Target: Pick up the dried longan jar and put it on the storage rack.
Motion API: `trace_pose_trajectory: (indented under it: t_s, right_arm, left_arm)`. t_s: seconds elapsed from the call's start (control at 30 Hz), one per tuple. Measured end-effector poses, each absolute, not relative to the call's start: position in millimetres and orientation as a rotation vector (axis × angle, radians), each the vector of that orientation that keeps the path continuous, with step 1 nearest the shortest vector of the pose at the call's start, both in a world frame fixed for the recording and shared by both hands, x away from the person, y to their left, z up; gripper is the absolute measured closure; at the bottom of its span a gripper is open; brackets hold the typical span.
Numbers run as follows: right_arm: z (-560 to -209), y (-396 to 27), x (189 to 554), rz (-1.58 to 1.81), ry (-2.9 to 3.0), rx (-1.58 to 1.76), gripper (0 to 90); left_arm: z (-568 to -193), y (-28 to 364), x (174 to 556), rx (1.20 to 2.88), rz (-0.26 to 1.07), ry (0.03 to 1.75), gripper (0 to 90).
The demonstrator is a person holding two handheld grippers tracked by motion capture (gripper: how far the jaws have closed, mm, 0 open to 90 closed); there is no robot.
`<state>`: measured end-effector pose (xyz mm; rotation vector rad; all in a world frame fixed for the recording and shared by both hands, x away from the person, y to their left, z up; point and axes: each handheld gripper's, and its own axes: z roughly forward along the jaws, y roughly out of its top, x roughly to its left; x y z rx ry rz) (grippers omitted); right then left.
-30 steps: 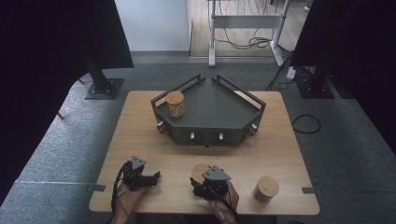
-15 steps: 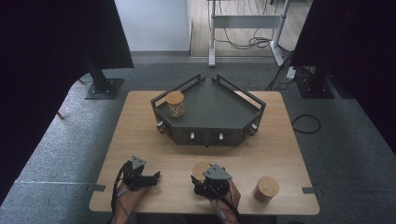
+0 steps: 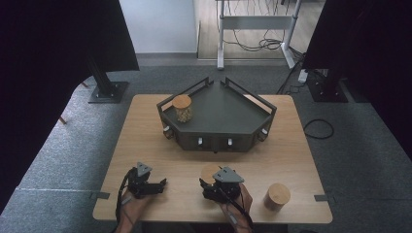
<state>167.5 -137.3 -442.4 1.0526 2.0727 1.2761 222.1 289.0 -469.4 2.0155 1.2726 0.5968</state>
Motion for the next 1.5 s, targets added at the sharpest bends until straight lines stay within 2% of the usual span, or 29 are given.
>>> trace_pose_trajectory:
  t_s: [1.5]
  right_arm:
    - [-395.0,-147.5,190.1,1.354,2.099,1.033,25.1]
  left_arm:
    - [-469.2,289.0,222.3,2.020,0.592,1.269,4.4]
